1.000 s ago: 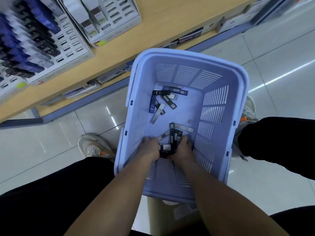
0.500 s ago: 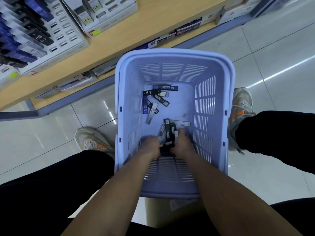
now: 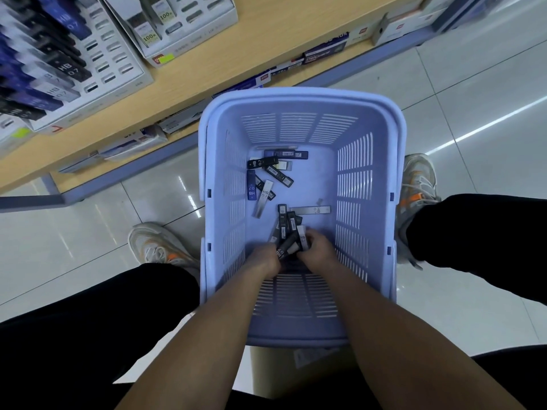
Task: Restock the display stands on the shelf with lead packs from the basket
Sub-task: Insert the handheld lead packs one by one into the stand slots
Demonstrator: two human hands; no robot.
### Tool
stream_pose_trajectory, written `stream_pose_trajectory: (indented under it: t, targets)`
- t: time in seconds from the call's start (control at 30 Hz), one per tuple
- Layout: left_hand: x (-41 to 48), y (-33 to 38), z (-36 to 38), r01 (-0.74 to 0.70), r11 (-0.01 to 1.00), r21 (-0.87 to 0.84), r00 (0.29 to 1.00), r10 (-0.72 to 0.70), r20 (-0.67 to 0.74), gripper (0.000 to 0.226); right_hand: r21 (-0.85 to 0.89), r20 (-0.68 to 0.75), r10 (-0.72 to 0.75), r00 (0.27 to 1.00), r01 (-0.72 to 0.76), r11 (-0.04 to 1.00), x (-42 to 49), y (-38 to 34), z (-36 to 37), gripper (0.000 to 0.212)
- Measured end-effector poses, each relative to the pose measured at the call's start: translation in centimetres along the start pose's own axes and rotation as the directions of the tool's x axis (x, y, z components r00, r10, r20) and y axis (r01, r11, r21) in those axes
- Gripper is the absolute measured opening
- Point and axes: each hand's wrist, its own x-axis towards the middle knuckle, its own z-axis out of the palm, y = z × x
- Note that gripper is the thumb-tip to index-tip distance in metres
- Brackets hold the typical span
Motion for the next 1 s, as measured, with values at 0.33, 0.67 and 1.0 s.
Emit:
stream_pose_trajectory:
  t: [0.33,0.67,1.0]
  targets:
    - [0.5,1.5,-0.8,-0.112,0.825,-0.554,0.965,-0.043,-0.259,0.032,0.272,-0.113,-0.083,0.99,0.111,0.956,2.0,-1.8,-0.6,0.037]
    - [0.2,2.6,-4.4,-0.223,0.703,-0.675,0.888,-0.14,-0.439,0.049,0.074,-0.223,-0.054,0.973,0.072,0.995,1.8,-3.9,-1.9,0.019]
    - [-0.3,0.9,-4.2,-0.081,0.889,-0.45,0.959,-0.054,-0.28,0.017,-0.079,-0.08,0.164,0.983,-0.171,0.982,-0.2,-2.9,0.0,0.021]
